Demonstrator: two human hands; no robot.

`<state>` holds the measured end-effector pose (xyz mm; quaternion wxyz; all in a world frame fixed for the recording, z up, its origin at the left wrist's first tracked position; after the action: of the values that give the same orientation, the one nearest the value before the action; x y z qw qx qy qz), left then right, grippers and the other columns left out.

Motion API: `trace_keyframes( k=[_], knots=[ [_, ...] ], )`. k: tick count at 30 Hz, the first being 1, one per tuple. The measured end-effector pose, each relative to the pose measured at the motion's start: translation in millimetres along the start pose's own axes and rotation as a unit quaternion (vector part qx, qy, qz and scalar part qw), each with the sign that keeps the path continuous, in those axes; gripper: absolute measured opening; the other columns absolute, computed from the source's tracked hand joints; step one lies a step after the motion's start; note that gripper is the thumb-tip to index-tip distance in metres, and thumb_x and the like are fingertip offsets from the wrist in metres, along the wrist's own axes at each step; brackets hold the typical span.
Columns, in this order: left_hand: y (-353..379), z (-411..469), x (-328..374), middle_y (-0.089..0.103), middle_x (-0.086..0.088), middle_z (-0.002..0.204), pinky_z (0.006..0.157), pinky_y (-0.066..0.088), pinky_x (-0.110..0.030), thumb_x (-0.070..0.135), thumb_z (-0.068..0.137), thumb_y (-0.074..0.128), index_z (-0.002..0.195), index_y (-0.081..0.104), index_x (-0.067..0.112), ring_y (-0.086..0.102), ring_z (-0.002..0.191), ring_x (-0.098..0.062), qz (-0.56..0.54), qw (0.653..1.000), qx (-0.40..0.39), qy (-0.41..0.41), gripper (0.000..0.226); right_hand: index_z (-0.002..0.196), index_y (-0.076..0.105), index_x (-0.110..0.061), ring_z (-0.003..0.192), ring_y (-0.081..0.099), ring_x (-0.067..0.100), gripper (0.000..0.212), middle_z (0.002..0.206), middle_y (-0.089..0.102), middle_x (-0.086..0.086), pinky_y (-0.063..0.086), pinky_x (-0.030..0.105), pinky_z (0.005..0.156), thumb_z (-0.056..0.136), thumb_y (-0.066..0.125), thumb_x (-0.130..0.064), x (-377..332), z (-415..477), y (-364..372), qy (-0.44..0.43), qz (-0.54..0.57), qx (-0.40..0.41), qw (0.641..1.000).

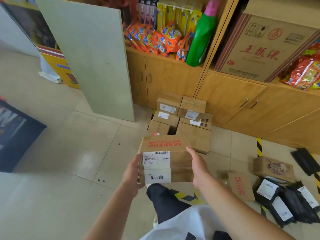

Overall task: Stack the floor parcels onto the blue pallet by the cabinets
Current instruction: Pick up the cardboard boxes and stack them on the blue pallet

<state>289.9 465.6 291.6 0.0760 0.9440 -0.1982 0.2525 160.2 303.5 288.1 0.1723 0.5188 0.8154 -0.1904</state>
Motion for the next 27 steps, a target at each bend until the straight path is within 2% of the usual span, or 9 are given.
trace_keyframes(
  k=[4, 8, 9, 11, 13, 17, 21, 23, 27],
  knots=[
    [-13.2, 41.8, 62.1, 0.066, 0.001, 0.110, 0.070, 0.051, -0.037, 0.049, 0.093, 0.056, 0.117, 0.061, 0.028, 0.063, 0.096, -0.014, 0.065, 0.997, 0.009, 0.032, 0.033, 0.124, 0.055, -0.026, 0.114, 0.052, 0.032, 0.070, 0.126, 0.057, 0.006, 0.040, 0.049, 0.093, 0.071, 0.068, -0.069, -38.2, 31.2, 51.7, 0.053, 0.017, -0.012, 0.998],
    [-19.5, 71.3, 131.8, 0.064, 0.001, 0.112, 0.075, 0.049, -0.040, 0.037, 0.097, 0.054, 0.115, 0.059, 0.029, 0.059, 0.097, -0.015, 0.121, 0.992, 0.008, 0.047, 0.021, 0.121, 0.058, -0.021, 0.105, 0.058, 0.032, 0.062, 0.118, 0.063, 0.008, 0.044, 0.041, 0.075, 0.076, 0.068, -0.064, -82.8, 48.1, 97.9, 0.091, 0.050, -0.048, 0.993],
    [-18.9, 79.9, 150.4, 0.065, 0.001, 0.112, 0.075, 0.049, -0.040, 0.033, 0.097, 0.053, 0.116, 0.059, 0.028, 0.059, 0.097, -0.016, 0.137, 0.989, 0.003, 0.057, 0.020, 0.125, 0.057, -0.021, 0.106, 0.058, 0.032, 0.065, 0.120, 0.063, 0.008, 0.045, 0.043, 0.076, 0.077, 0.067, -0.065, -93.9, 51.2, 108.3, 0.096, 0.062, -0.058, 0.992],
    [-16.4, 100.2, 182.6, 0.066, 0.000, 0.112, 0.077, 0.048, -0.040, 0.028, 0.097, 0.053, 0.118, 0.060, 0.027, 0.060, 0.100, -0.017, 0.158, 0.985, -0.002, 0.066, 0.022, 0.134, 0.052, -0.025, 0.118, 0.053, 0.033, 0.078, 0.134, 0.056, 0.008, 0.042, 0.054, 0.094, 0.072, 0.068, -0.069, -114.6, 59.4, 124.7, 0.108, 0.071, -0.052, 0.990],
    [-12.2, 119.2, 206.7, 0.067, -0.002, 0.114, 0.078, 0.049, -0.041, 0.027, 0.096, 0.053, 0.119, 0.061, 0.027, 0.060, 0.105, -0.019, 0.174, 0.983, -0.012, 0.060, 0.024, 0.136, 0.050, -0.027, 0.121, 0.051, 0.034, 0.087, 0.137, 0.054, 0.008, 0.036, 0.061, 0.102, 0.064, 0.069, -0.072, -130.2, 69.3, 136.2, 0.127, 0.080, -0.043, 0.988],
    [6.6, 156.3, 241.3, 0.069, -0.005, 0.111, 0.080, 0.053, -0.044, 0.024, 0.095, 0.057, 0.115, 0.062, 0.028, 0.061, 0.106, -0.021, 0.204, 0.977, -0.048, 0.032, 0.021, 0.122, 0.055, -0.022, 0.093, 0.056, 0.029, 0.065, 0.109, 0.061, 0.006, 0.043, 0.052, 0.087, 0.075, 0.066, -0.066, -154.9, 94.4, 147.9, 0.129, 0.122, -0.010, 0.984],
    [34.9, 198.3, 270.2, 0.069, -0.007, 0.111, 0.093, 0.051, -0.052, 0.023, 0.093, 0.061, 0.116, 0.061, 0.024, 0.063, 0.102, -0.023, 0.259, 0.961, -0.090, -0.019, 0.023, 0.117, 0.061, -0.020, 0.087, 0.062, 0.027, 0.056, 0.103, 0.066, 0.008, 0.046, 0.041, 0.066, 0.079, 0.067, -0.060, -168.6, 116.7, 151.0, 0.134, 0.159, 0.040, 0.977],
    [48.8, 224.3, 286.3, 0.068, -0.004, 0.112, 0.095, 0.048, -0.049, 0.028, 0.094, 0.060, 0.117, 0.059, 0.026, 0.062, 0.100, -0.020, 0.309, 0.944, -0.109, -0.035, 0.024, 0.120, 0.061, -0.019, 0.086, 0.059, 0.024, 0.053, 0.102, 0.064, 0.007, 0.046, 0.041, 0.071, 0.083, 0.066, -0.056, -172.2, 128.7, 154.8, 0.138, 0.185, 0.070, 0.970],
    [75.6, 277.1, 324.2, 0.067, 0.003, 0.115, 0.088, 0.046, -0.040, 0.040, 0.092, 0.060, 0.119, 0.060, 0.027, 0.061, 0.105, -0.019, 0.413, 0.892, -0.170, -0.070, 0.030, 0.119, 0.055, -0.018, 0.090, 0.055, 0.023, 0.064, 0.105, 0.057, 0.005, 0.045, 0.044, 0.096, 0.077, 0.070, -0.063, -181.9, 144.6, 174.7, 0.161, 0.224, 0.126, 0.953]
  ],
)
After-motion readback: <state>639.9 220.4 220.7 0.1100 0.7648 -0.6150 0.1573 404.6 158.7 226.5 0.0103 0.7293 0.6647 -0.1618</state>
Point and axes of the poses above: each hand's wrist, its own z-axis towards the middle knuckle, its own y-axis out of the palm, x = y × z, the point moved 1 cm from there along z, towards the middle knuckle
